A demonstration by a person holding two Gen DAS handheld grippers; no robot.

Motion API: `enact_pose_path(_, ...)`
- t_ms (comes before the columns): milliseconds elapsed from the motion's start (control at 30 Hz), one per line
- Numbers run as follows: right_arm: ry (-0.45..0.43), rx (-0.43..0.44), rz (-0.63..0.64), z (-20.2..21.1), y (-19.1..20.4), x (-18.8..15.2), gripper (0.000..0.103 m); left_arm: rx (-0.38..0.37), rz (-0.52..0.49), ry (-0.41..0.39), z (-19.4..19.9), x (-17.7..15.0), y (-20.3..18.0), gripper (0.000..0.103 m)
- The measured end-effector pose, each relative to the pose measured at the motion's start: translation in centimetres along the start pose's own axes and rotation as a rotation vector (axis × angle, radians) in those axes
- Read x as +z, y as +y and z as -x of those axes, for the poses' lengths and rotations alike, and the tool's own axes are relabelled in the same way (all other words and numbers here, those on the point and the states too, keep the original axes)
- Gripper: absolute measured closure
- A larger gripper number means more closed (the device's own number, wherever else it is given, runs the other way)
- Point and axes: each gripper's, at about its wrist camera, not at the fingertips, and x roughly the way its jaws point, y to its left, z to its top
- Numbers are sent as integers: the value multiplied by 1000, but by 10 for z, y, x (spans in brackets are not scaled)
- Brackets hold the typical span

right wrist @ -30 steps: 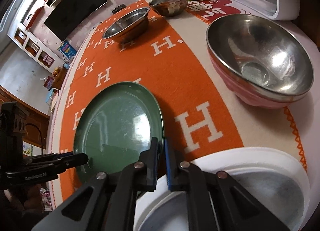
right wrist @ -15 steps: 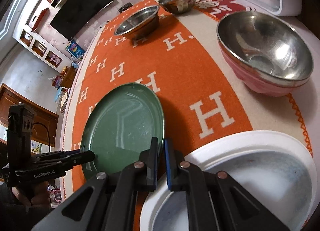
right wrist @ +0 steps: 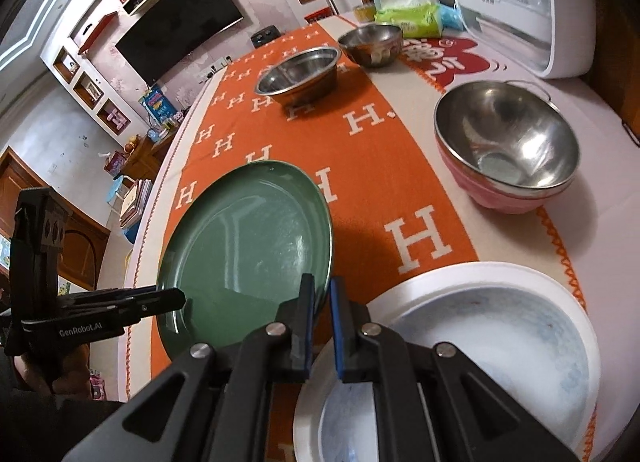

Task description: Organize plates and bowls

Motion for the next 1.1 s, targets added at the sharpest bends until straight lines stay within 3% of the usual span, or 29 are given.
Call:
enact_pose_path(500,-124,-19,0,57,-1,-26,95,-33,-94,-73,33,-20,-40,75)
enact_pose_path(1100,-121,-123,-55,104,-38,-68,95,-79,-198,-27,21,-50,-102,75)
